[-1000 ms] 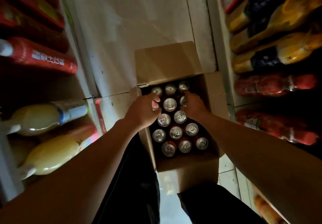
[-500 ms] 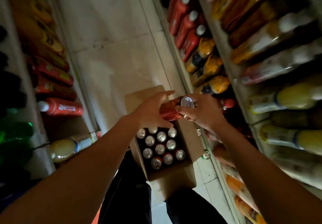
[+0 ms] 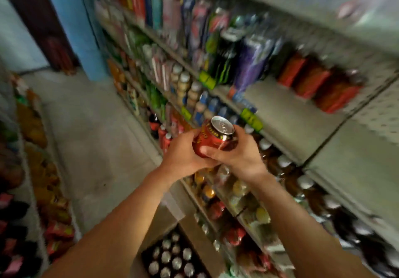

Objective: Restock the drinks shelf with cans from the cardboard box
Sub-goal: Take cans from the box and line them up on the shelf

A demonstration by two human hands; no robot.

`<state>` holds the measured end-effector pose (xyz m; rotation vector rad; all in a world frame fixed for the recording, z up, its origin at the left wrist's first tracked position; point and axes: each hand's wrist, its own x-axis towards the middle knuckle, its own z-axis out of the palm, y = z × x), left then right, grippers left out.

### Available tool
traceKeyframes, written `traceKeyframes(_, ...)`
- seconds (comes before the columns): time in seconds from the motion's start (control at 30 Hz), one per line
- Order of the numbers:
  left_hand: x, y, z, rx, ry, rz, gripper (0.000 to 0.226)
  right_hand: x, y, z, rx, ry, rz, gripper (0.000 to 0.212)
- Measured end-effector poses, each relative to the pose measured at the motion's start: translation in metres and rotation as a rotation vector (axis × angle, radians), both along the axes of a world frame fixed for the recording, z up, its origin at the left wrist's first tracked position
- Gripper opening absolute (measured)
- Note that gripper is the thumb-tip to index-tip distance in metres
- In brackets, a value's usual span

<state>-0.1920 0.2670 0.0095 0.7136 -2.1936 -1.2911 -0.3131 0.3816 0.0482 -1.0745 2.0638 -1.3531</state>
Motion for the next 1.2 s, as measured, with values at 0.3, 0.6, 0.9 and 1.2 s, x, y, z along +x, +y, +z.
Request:
traceKeyframes(0.3,-0.087,0.033,0.103,-0.192,0.068,-0.078,0.068,-0.052,0.034,0.096,-0.197,0.181,-0.242,0.054)
traceKeyframes(0.6,-0.143,0.032,0.116,-0.318,0.047,-0.172,0.051,-0.112,0.038,0.098,-0.213,0.116,-0.291,0.074)
traceKeyframes(0.9,-0.165,0.009,0.099,-0.542,-0.276,-0.141,0.062,-0.139,0.012,0.061,-0.105,0.071,-0.365,0.064)
traceKeyframes(1.2,-0.15,-0.03,0.075,-0.644,-0.566,-0.331,0.048,-0.171,-0.019,0.051,-0.009,0.022,-0.444,0.068)
